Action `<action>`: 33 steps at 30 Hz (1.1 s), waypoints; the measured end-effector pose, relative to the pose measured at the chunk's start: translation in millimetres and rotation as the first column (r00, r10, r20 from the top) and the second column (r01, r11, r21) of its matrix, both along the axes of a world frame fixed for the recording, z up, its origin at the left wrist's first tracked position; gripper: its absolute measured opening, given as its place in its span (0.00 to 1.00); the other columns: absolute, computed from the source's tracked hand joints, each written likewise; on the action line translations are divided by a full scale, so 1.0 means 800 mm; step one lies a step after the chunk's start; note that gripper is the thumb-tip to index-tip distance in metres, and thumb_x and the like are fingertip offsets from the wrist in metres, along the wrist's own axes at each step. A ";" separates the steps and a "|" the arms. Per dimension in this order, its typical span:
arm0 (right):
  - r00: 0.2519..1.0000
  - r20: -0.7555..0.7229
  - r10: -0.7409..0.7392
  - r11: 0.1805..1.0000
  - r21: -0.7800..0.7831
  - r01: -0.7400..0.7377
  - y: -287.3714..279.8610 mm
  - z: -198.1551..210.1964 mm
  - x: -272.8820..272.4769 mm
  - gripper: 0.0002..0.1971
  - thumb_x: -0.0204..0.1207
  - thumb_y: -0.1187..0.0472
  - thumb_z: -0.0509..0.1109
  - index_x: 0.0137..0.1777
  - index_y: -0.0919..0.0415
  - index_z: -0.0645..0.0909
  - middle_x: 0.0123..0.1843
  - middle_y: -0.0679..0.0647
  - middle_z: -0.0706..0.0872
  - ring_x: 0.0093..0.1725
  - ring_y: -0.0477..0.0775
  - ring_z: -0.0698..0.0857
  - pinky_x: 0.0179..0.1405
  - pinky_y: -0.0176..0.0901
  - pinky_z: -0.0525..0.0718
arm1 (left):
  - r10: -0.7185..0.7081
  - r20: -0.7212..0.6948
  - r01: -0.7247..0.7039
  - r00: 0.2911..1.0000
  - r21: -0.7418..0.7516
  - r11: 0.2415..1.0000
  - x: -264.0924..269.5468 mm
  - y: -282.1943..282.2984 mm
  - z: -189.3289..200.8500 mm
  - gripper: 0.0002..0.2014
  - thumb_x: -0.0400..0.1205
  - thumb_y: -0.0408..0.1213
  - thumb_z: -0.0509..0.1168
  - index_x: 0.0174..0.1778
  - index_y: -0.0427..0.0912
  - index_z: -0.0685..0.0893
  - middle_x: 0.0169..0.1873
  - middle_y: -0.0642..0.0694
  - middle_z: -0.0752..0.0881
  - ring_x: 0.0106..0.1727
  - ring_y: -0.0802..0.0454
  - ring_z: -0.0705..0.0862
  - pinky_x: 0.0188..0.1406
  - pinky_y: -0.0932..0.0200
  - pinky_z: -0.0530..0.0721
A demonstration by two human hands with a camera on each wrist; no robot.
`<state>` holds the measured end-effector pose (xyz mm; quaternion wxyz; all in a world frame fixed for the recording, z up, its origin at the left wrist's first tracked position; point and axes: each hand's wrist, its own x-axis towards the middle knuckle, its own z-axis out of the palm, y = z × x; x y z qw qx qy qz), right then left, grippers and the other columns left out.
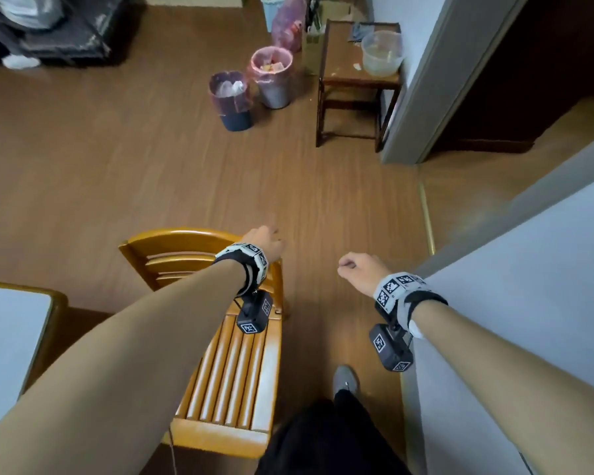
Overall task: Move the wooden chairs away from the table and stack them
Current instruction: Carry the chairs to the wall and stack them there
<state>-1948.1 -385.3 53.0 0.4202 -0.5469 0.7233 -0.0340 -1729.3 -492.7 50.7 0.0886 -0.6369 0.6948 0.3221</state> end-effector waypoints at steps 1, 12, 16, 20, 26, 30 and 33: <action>1.000 -0.003 0.023 1.000 0.009 -0.023 -0.019 -0.003 -0.002 0.14 0.83 0.53 0.64 0.64 0.54 0.84 0.58 0.48 0.87 0.59 0.52 0.86 0.62 0.46 0.81 | 0.040 -0.003 -0.040 0.999 -0.006 0.999 0.004 -0.009 0.000 0.28 0.84 0.45 0.59 0.82 0.45 0.71 0.74 0.38 0.79 0.71 0.37 0.80 0.68 0.49 0.80; 0.834 0.020 0.551 0.834 -0.012 -0.551 -0.278 -0.006 0.159 0.13 0.84 0.53 0.65 0.64 0.54 0.84 0.61 0.52 0.86 0.58 0.53 0.81 0.58 0.43 0.76 | 0.601 -0.038 -0.591 0.798 -0.244 0.769 0.187 -0.097 0.004 0.24 0.85 0.43 0.58 0.78 0.41 0.75 0.75 0.40 0.76 0.73 0.42 0.77 0.65 0.46 0.80; 0.645 0.024 0.764 0.645 -0.043 -0.763 -0.334 -0.011 0.279 0.15 0.85 0.56 0.63 0.67 0.57 0.83 0.65 0.53 0.86 0.59 0.52 0.81 0.56 0.40 0.72 | 0.795 -0.111 -0.792 0.596 -0.244 0.560 0.272 -0.091 -0.015 0.24 0.83 0.42 0.58 0.76 0.42 0.76 0.73 0.42 0.77 0.71 0.42 0.78 0.69 0.45 0.79; 0.444 0.050 0.894 0.447 -0.082 -0.891 -0.357 -0.018 0.367 0.14 0.84 0.58 0.63 0.66 0.57 0.83 0.64 0.52 0.86 0.63 0.54 0.83 0.62 0.45 0.78 | 0.882 -0.130 -0.888 0.453 -0.152 0.433 0.310 -0.053 -0.031 0.20 0.82 0.42 0.59 0.70 0.43 0.80 0.65 0.42 0.83 0.64 0.40 0.83 0.61 0.49 0.82; 0.032 -0.139 0.990 0.009 -0.161 -0.987 -0.369 -0.034 0.472 0.13 0.81 0.60 0.62 0.62 0.48 0.82 0.65 0.45 0.80 0.66 0.47 0.77 0.63 0.47 0.79 | 0.985 -0.121 -0.990 0.123 0.059 0.131 0.321 0.020 -0.062 0.24 0.84 0.44 0.59 0.76 0.43 0.77 0.71 0.42 0.82 0.69 0.43 0.81 0.68 0.51 0.78; -0.318 -0.179 0.931 -0.344 -0.134 -0.930 -0.373 -0.058 0.530 0.13 0.82 0.58 0.61 0.61 0.50 0.83 0.64 0.46 0.81 0.68 0.48 0.75 0.66 0.47 0.78 | 0.987 -0.102 -0.989 -0.120 0.103 -0.110 0.309 0.050 -0.083 0.24 0.85 0.44 0.59 0.77 0.46 0.76 0.72 0.44 0.82 0.70 0.43 0.81 0.70 0.51 0.78; -0.541 -0.203 0.816 -0.572 -0.151 -0.806 -0.374 -0.090 0.566 0.11 0.81 0.56 0.62 0.57 0.49 0.85 0.61 0.46 0.83 0.66 0.50 0.77 0.67 0.51 0.79 | 0.923 -0.090 -0.921 -0.374 0.150 -0.359 0.290 0.057 -0.099 0.22 0.84 0.46 0.60 0.75 0.48 0.78 0.67 0.47 0.85 0.62 0.45 0.84 0.62 0.54 0.81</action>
